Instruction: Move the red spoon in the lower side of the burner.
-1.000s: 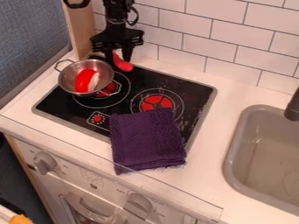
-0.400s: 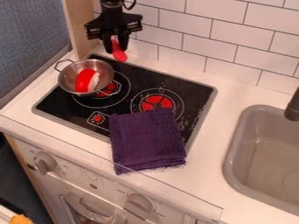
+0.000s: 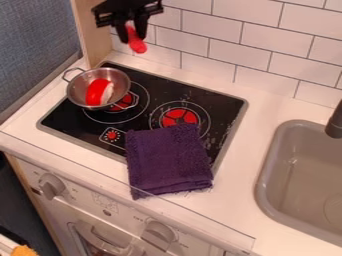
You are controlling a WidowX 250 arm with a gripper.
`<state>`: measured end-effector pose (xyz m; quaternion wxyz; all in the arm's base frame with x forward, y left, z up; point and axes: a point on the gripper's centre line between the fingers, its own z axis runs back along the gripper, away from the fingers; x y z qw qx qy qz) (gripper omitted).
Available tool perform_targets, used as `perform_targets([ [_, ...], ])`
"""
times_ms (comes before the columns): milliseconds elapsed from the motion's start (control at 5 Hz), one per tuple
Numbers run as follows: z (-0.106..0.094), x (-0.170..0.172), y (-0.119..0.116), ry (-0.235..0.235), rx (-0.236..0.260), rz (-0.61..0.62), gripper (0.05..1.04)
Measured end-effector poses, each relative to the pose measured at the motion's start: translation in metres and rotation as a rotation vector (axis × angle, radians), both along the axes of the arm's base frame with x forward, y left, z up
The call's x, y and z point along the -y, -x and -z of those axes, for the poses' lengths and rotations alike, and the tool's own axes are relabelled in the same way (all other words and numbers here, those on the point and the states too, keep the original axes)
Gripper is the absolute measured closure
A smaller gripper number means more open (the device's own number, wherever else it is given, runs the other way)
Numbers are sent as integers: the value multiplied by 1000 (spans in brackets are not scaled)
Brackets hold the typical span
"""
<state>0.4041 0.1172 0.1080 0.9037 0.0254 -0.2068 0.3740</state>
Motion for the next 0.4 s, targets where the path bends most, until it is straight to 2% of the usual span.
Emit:
perform_targets([
  [200, -10, 31, 20, 4, 13, 19, 745],
  [400, -12, 60, 47, -8, 18, 22, 745],
])
